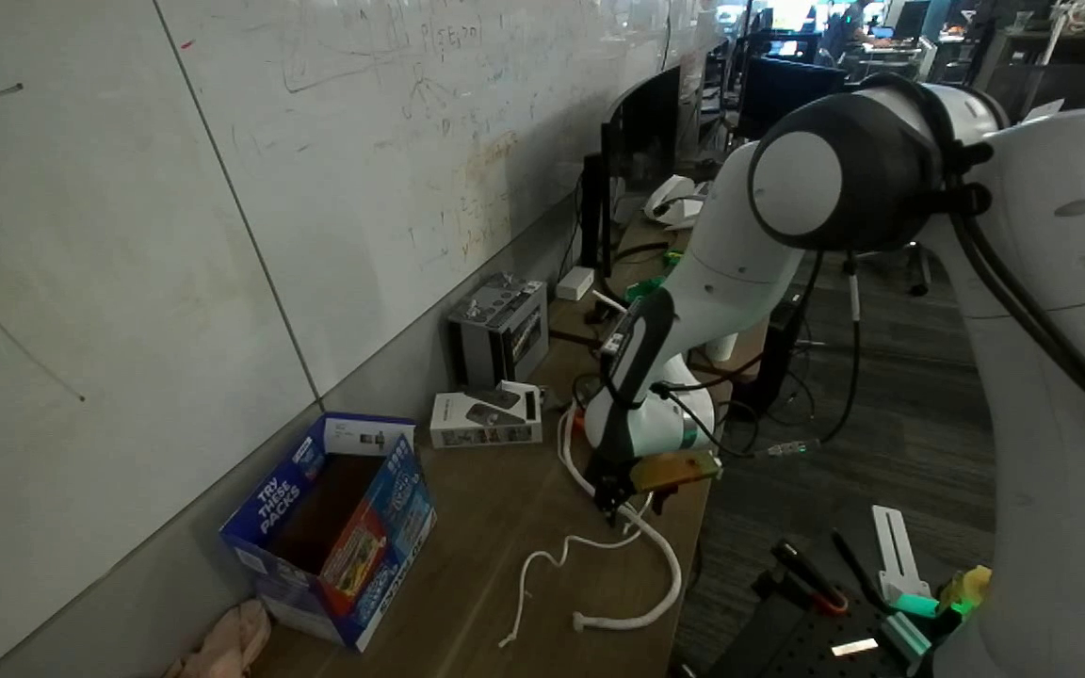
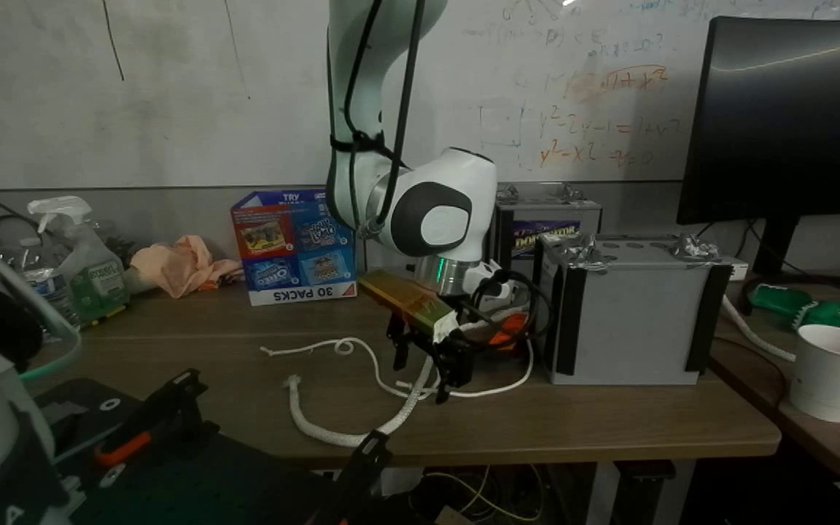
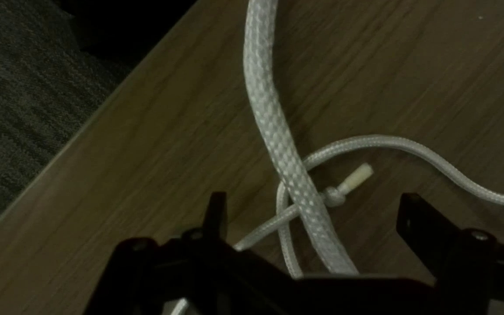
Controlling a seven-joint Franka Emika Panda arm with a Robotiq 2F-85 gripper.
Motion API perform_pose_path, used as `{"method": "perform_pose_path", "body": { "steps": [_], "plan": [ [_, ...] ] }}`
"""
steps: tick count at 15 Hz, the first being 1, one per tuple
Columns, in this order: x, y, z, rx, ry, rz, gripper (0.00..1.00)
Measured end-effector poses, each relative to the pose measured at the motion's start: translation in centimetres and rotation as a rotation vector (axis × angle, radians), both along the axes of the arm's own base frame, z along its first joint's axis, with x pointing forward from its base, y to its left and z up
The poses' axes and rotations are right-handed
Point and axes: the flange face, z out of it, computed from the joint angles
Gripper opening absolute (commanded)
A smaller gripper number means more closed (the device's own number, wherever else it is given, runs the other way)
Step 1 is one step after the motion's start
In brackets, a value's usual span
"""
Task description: Put the white rope inside the blue box
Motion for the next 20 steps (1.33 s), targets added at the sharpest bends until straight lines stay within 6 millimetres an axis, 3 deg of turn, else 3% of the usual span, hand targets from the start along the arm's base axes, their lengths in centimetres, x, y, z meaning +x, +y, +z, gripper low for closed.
{"method": "perform_pose_path", "body": {
  "steps": [11,12,13,20],
  "plan": [
    [-0.17,-0.39,-0.73,-0.027,-0.01,-0.07,1.0],
    [-0.18,-0.42,-0.73,-0.029,-0.01,-0.072,0.75],
    [-0.18,-0.44,-0.73,-0.031,-0.009,-0.071,0.75],
    [-0.01,-0.63,-0.52,-0.06,-0.01,-0.057,0.21]
  ]
}}
